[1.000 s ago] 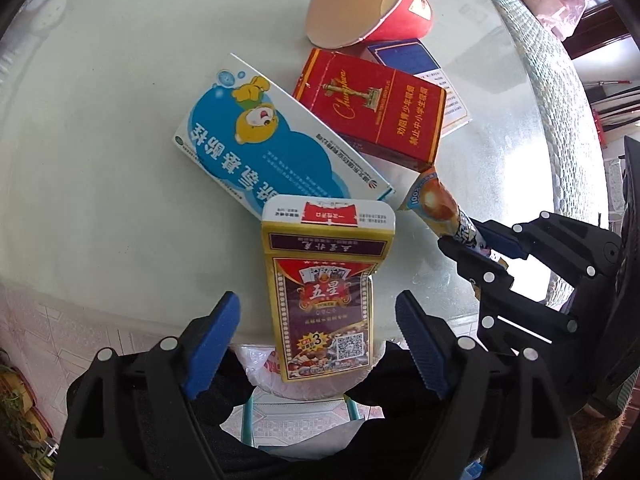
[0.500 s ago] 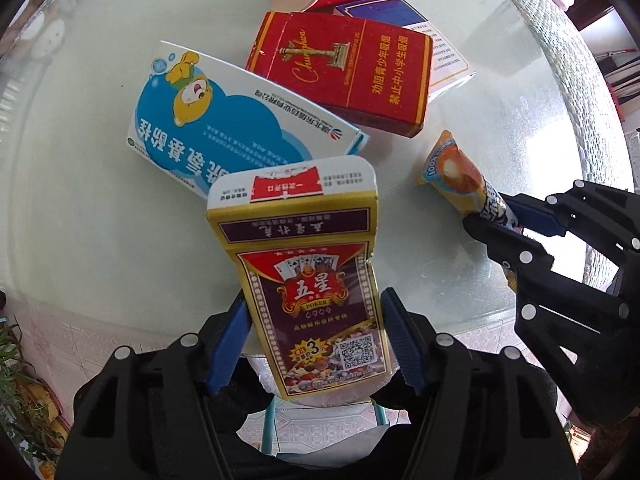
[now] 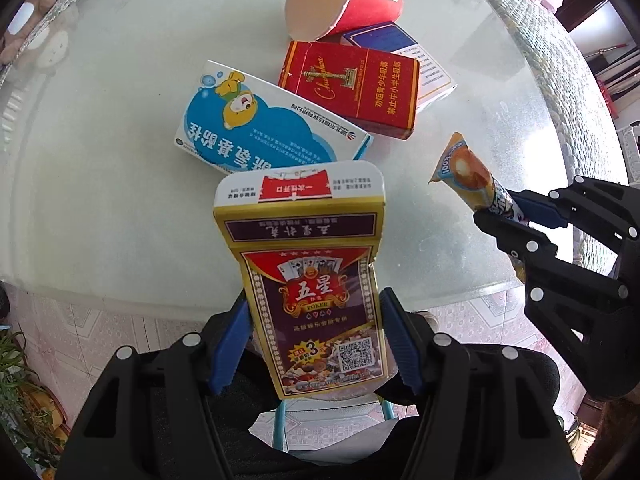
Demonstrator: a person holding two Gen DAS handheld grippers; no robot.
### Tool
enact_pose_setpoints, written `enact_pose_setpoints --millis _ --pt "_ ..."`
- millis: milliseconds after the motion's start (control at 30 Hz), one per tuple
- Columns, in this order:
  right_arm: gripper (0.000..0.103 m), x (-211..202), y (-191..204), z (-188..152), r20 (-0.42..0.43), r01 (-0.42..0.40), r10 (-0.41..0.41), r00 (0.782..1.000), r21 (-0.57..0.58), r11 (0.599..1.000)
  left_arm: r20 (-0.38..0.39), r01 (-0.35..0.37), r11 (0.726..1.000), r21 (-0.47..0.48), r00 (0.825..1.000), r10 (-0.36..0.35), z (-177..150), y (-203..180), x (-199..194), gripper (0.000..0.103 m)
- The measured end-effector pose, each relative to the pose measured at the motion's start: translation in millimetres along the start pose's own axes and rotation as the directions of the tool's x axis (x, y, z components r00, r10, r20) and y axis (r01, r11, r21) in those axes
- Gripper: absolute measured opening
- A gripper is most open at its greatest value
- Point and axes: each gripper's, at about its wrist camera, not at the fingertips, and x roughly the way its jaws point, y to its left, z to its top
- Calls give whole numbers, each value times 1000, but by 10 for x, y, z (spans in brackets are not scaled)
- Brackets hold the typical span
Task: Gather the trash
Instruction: 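Carry the card box in left tool and wrapper in right tool down to the bin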
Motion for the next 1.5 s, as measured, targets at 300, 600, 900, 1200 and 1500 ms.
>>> enact_pose_setpoints --millis 300,600,900,1200,1500 --pt "18 -542 408 -128 58 48 -48 997 -13 999 84 -18 998 56 996 13 -348 -58 -426 62" --pt "18 -813 844 -599 79 62 -60 995 -30 998 121 -9 991 137 993 -8 -821 -46 -622 62" --pt "18 -824 1238 -897 69 77 -74 995 -45 996 115 -4 986 164 993 -15 -1188 -16 -546 62" --pt "18 -622 1373 -1100 52 71 -71 996 -9 997 89 19 982 190 995 -37 -1461 -35 -242 62" --pt "18 -345 1361 -1240 21 48 -49 999 47 998 82 19 977 212 996 -38 -1606 -84 63 62"
